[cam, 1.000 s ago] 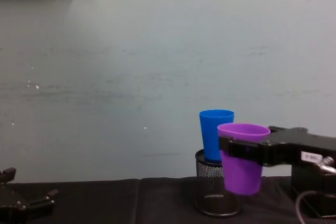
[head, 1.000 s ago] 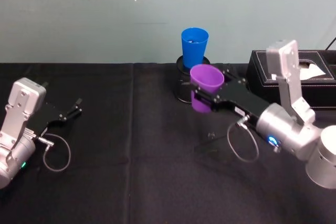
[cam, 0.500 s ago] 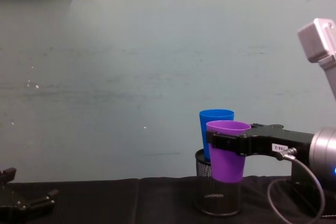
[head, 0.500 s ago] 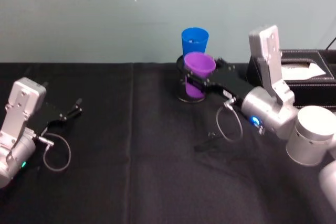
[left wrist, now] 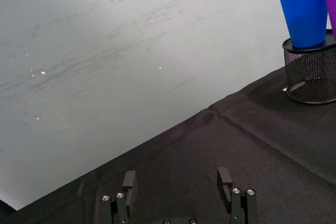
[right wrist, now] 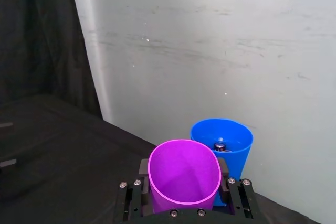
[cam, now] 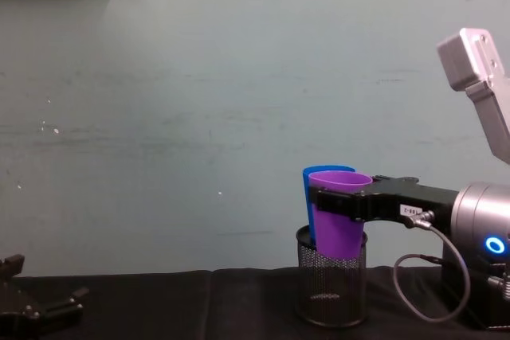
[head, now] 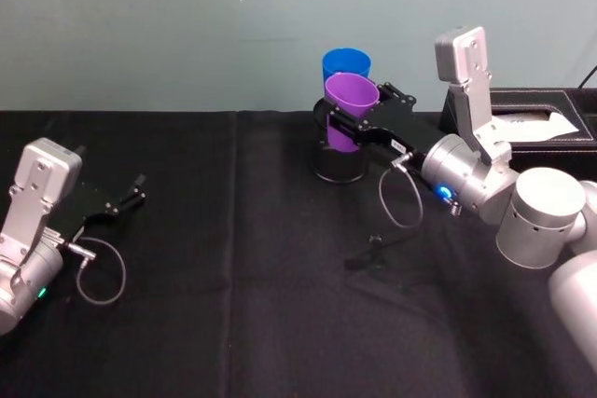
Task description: Pick up one cup with a gripper and tap it against the other cup.
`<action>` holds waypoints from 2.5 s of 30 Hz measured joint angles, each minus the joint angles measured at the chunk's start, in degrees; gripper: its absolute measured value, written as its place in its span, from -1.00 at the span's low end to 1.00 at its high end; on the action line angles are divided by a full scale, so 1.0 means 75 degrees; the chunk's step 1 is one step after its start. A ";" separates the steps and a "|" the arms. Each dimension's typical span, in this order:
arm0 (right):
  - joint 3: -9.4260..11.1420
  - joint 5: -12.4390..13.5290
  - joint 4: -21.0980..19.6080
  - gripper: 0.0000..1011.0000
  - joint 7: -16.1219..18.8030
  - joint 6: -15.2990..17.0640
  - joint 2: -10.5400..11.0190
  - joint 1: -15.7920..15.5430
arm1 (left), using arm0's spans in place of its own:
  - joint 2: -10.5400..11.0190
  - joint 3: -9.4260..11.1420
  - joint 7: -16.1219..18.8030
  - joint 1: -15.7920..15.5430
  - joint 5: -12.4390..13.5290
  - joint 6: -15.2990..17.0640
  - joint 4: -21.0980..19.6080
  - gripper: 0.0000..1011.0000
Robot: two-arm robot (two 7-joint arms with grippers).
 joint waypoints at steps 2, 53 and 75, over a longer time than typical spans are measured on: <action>0.0003 -0.0018 0.0132 0.45 0.0014 -0.0023 -0.0040 0.0068 | 0.0000 0.0000 0.0000 0.0000 0.0000 0.0000 0.0000 0.98; 0.0132 -0.0220 0.0885 0.45 0.0104 -0.0089 -0.0415 0.0647 | 0.0000 0.0000 0.0000 0.0000 0.0000 0.0000 0.0000 0.98; 0.0122 -0.0219 0.0881 0.45 0.0099 -0.0090 -0.0410 0.0643 | 0.0000 0.0000 0.0000 0.0000 0.0000 0.0000 0.0000 0.98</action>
